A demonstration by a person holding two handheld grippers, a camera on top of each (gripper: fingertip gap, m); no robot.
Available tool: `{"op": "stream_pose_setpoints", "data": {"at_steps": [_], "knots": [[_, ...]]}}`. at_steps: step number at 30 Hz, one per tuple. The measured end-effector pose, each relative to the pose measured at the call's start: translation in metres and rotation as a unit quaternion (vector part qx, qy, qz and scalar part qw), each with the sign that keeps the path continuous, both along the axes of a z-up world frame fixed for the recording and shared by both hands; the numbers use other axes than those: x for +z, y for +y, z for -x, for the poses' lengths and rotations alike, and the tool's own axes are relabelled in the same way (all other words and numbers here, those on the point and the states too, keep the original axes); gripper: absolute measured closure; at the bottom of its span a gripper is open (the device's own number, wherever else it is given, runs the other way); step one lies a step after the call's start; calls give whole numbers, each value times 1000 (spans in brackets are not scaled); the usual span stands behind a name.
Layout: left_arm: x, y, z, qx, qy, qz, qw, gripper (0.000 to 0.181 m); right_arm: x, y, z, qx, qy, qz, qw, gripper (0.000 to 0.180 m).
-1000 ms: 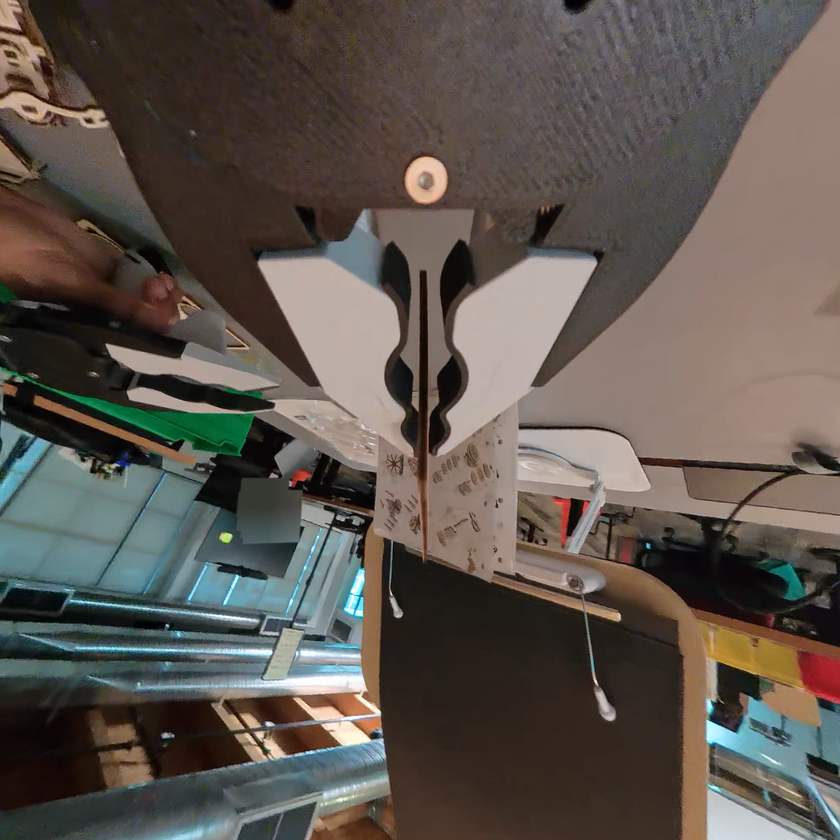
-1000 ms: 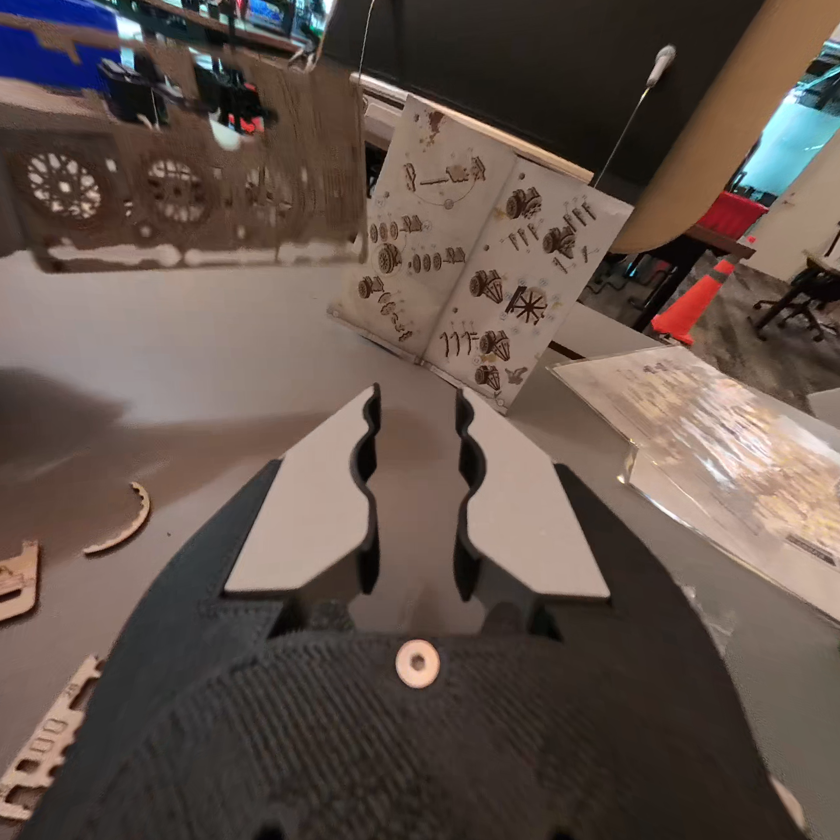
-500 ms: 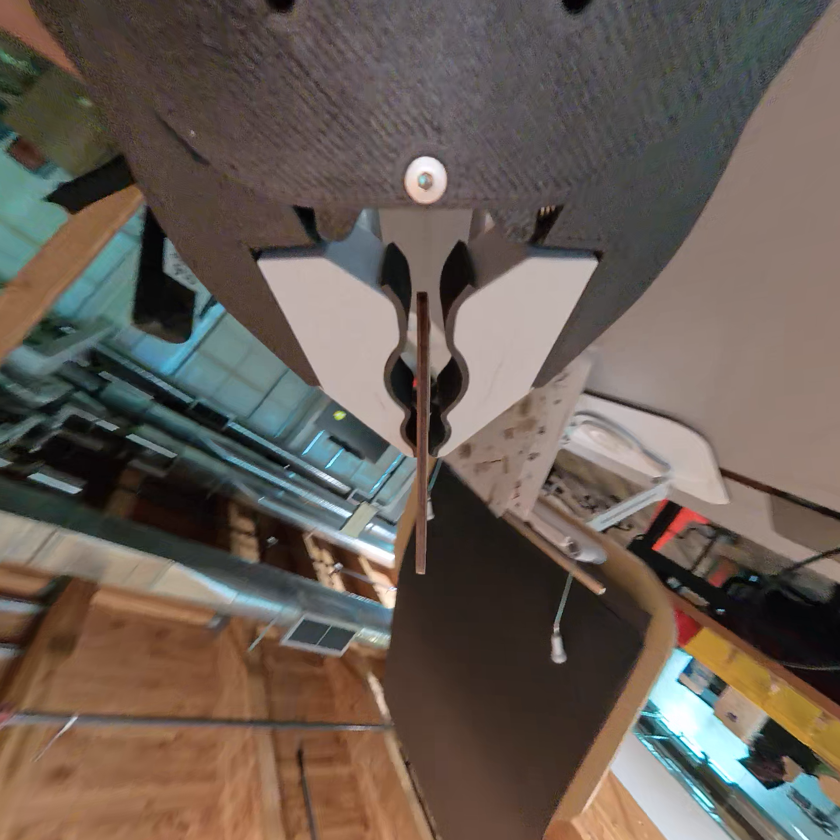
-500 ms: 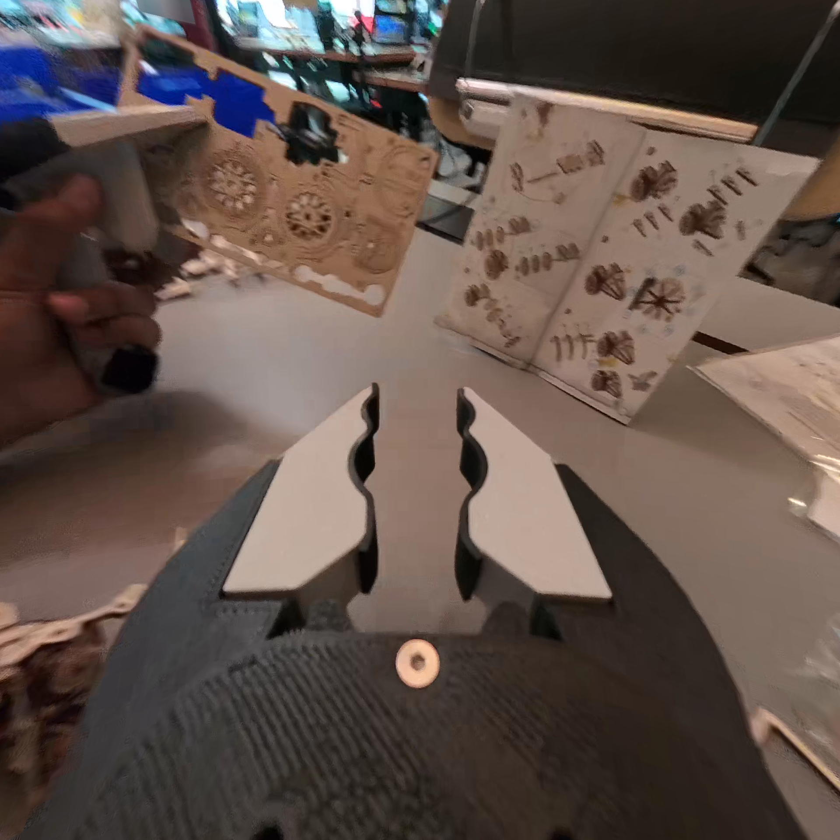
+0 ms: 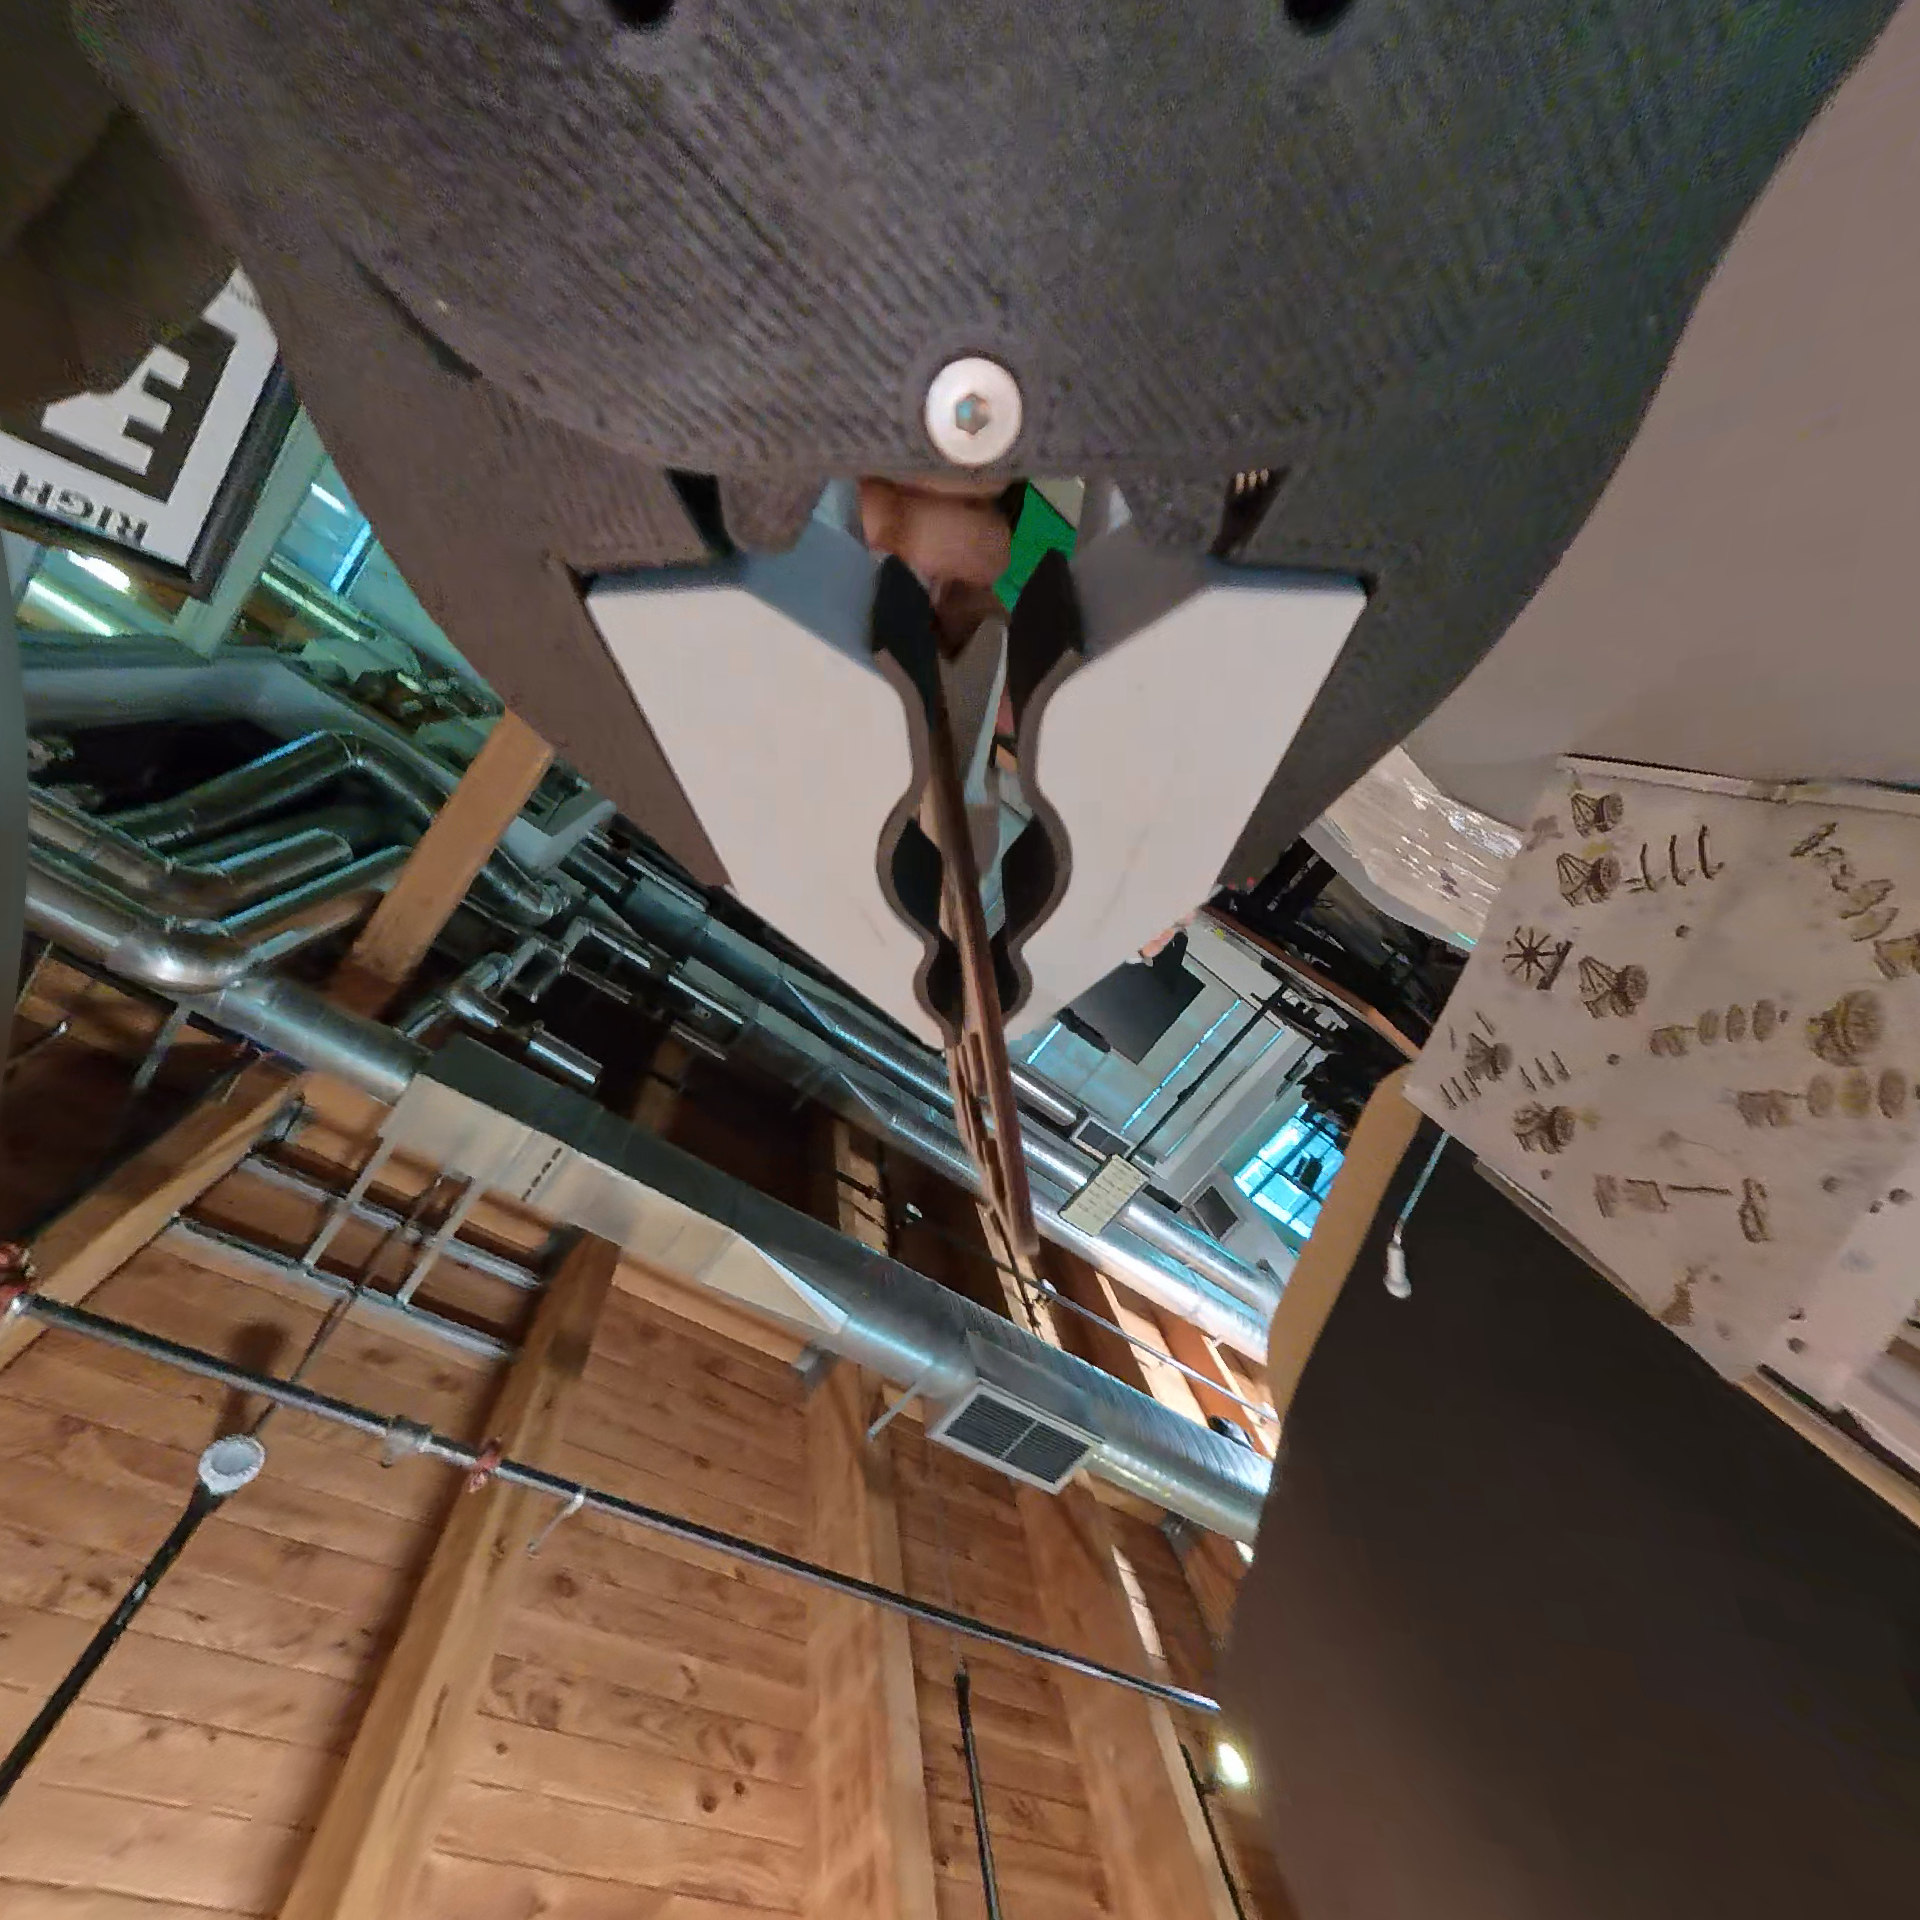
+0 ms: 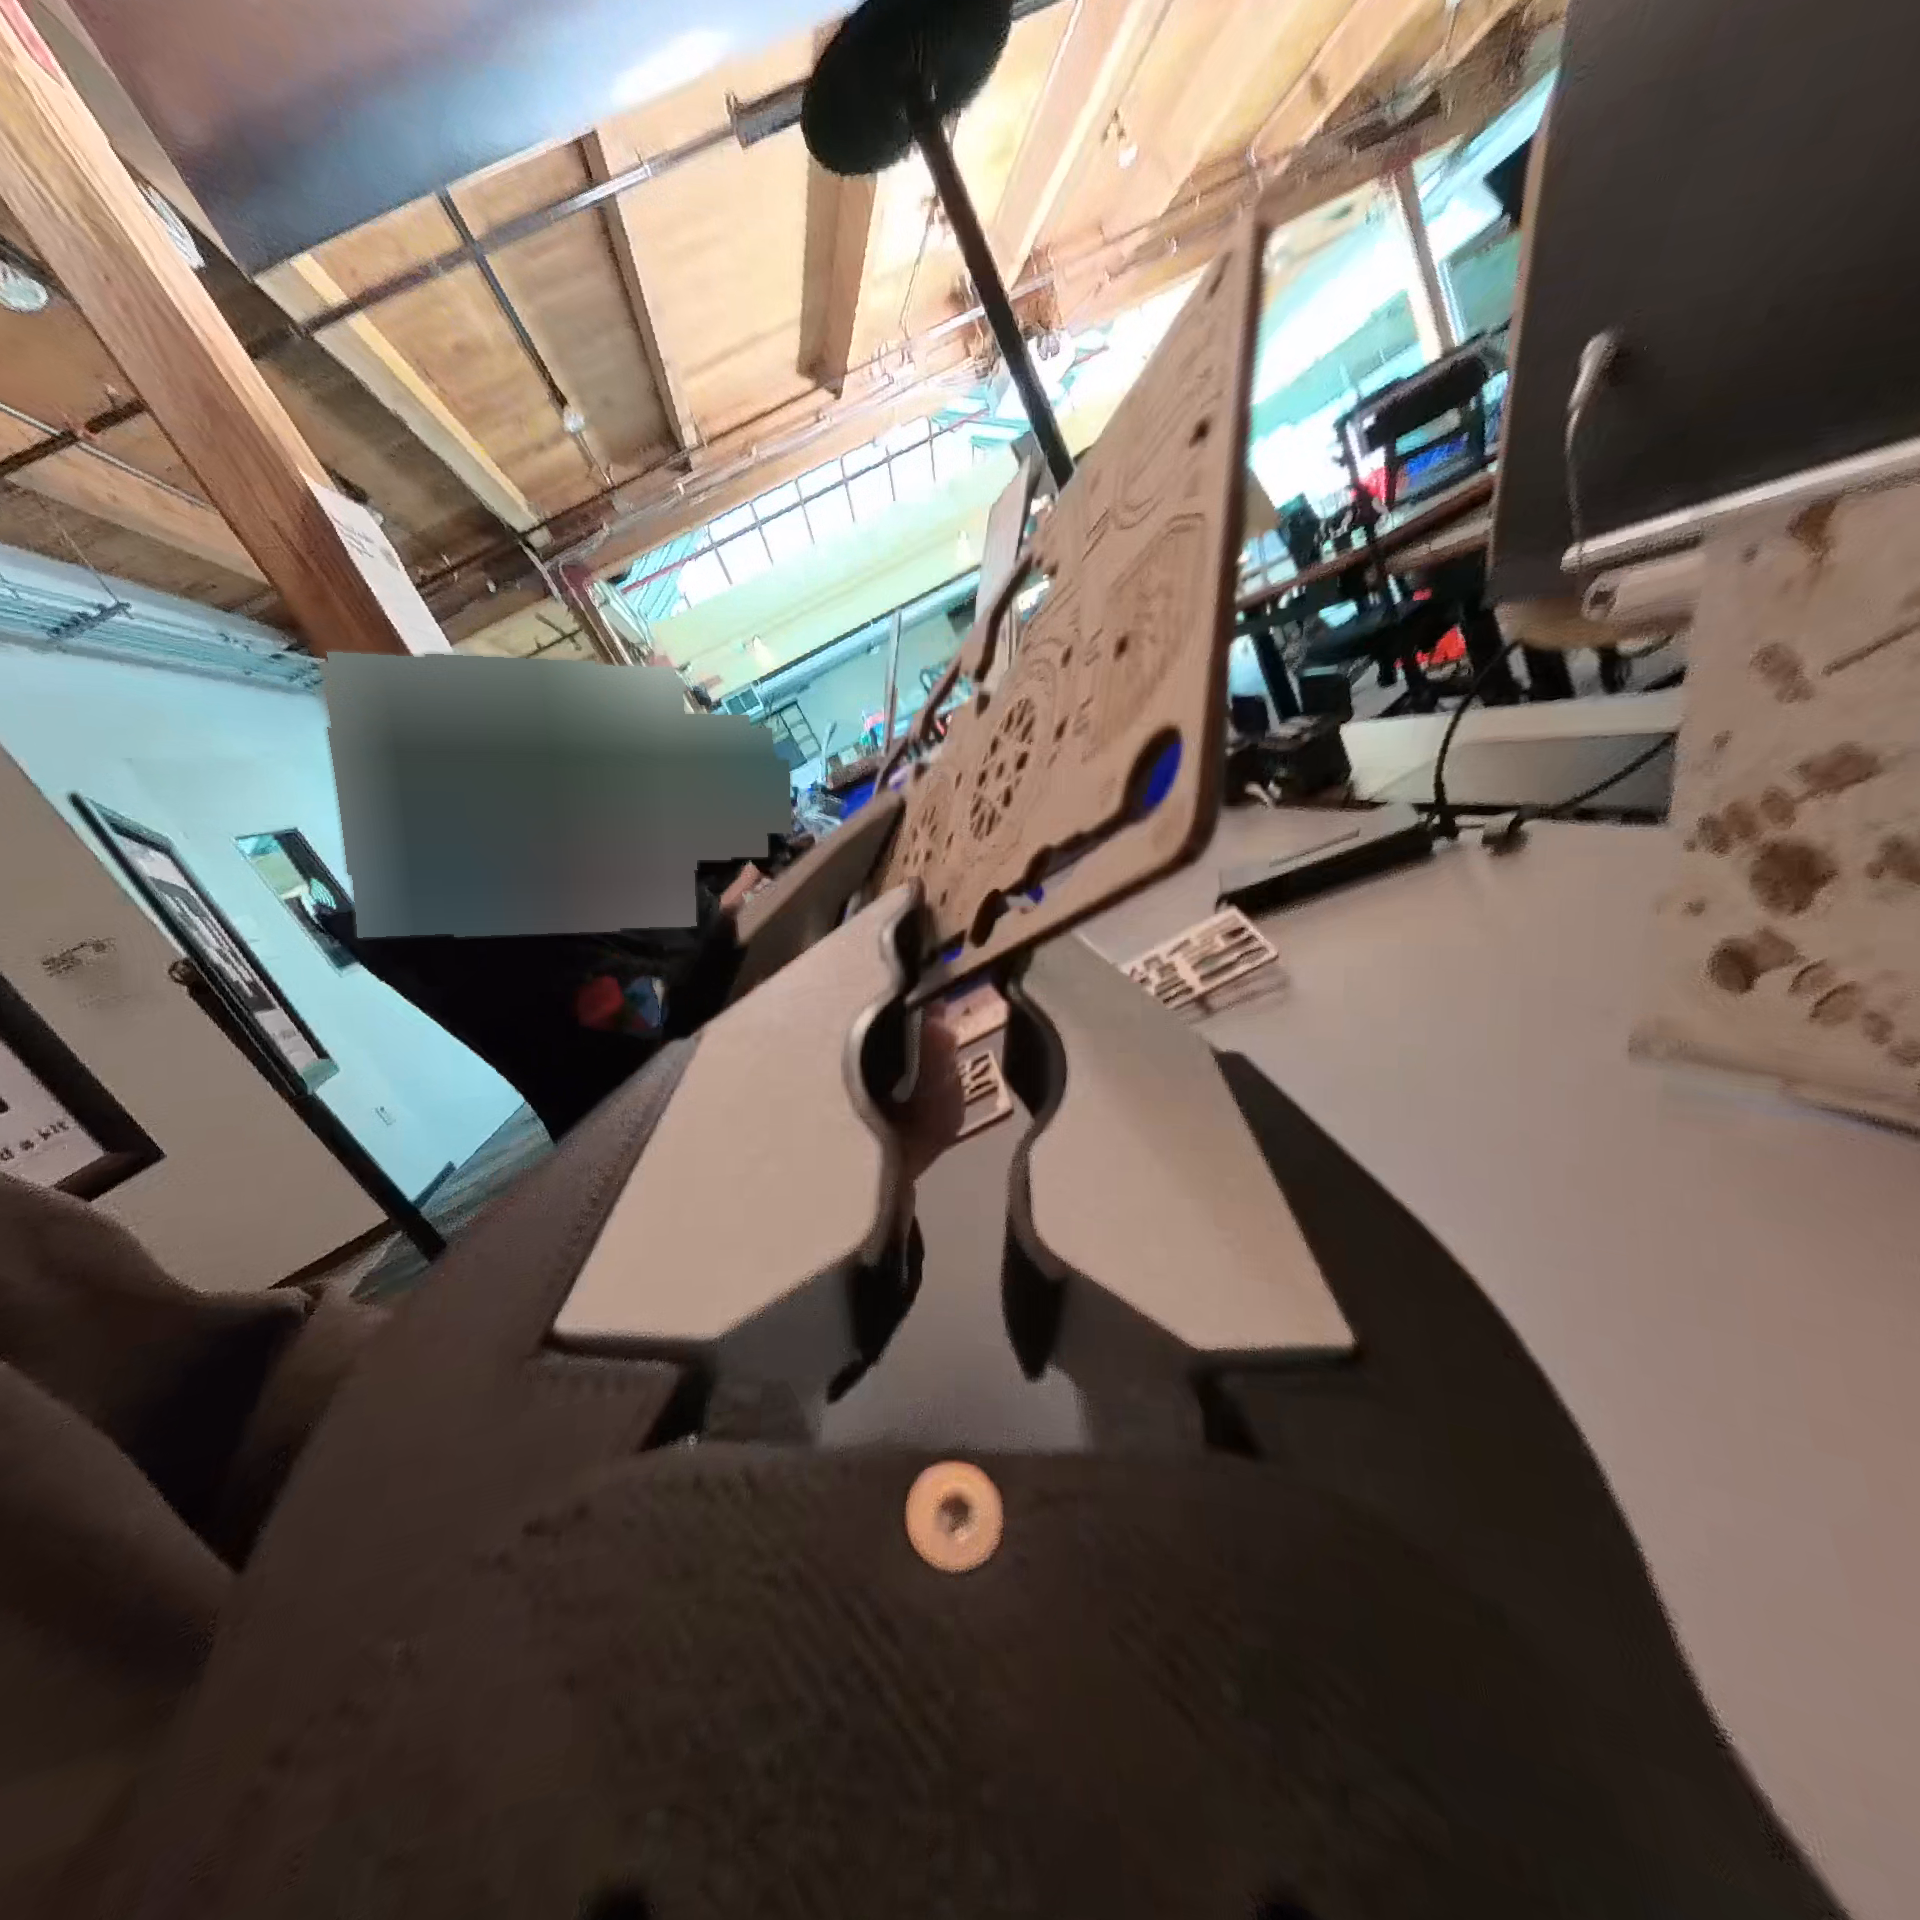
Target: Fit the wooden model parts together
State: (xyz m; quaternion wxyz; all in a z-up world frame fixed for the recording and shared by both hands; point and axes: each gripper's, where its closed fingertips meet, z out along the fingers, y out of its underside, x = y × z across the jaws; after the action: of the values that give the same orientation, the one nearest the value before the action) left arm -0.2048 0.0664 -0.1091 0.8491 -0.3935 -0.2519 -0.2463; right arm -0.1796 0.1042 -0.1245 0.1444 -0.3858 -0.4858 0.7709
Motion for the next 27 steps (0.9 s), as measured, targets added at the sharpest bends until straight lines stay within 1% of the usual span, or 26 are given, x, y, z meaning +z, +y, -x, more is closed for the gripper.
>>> {"op": "stream_pose_setpoints", "data": {"at_steps": [3, 6, 8, 11, 13, 16, 19, 23, 27], "knots": [[-3, 12, -17, -5, 39, 26, 999, 178, 12, 18, -3, -4, 4, 12, 1000, 170], [-8, 27, -39, -41, 102, 62, 992, 178, 25, 35, -7, -6, 10, 40, 999, 172], [-15, 38, -53, -90, 131, 88, 983, 176, 30, 42, -10, 4, 6, 54, 999, 175], [-22, 53, -74, -194, 136, 125, 963, 177, 34, 51, -13, 21, -9, 55, 998, 176], [-26, 57, -83, -231, 143, 146, 951, 178, 35, 53, -16, 33, -17, 44, 998, 176], [-27, 56, -88, -246, 159, 147, 945, 177, 36, 50, -21, 51, -18, 23, 998, 175], [-26, 53, -90, -267, 155, 133, 942, 175, 38, 46, -26, 81, -14, 29, 996, 177], [-34, 54, -88, -274, 158, 145, 937, 177, 28, 46, -24, 85, -27, 12, 996, 176], [-45, 52, -85, -287, 150, 138, 936, 178, 18, 42, -22, 90, -40, 5, 995, 176]]}}
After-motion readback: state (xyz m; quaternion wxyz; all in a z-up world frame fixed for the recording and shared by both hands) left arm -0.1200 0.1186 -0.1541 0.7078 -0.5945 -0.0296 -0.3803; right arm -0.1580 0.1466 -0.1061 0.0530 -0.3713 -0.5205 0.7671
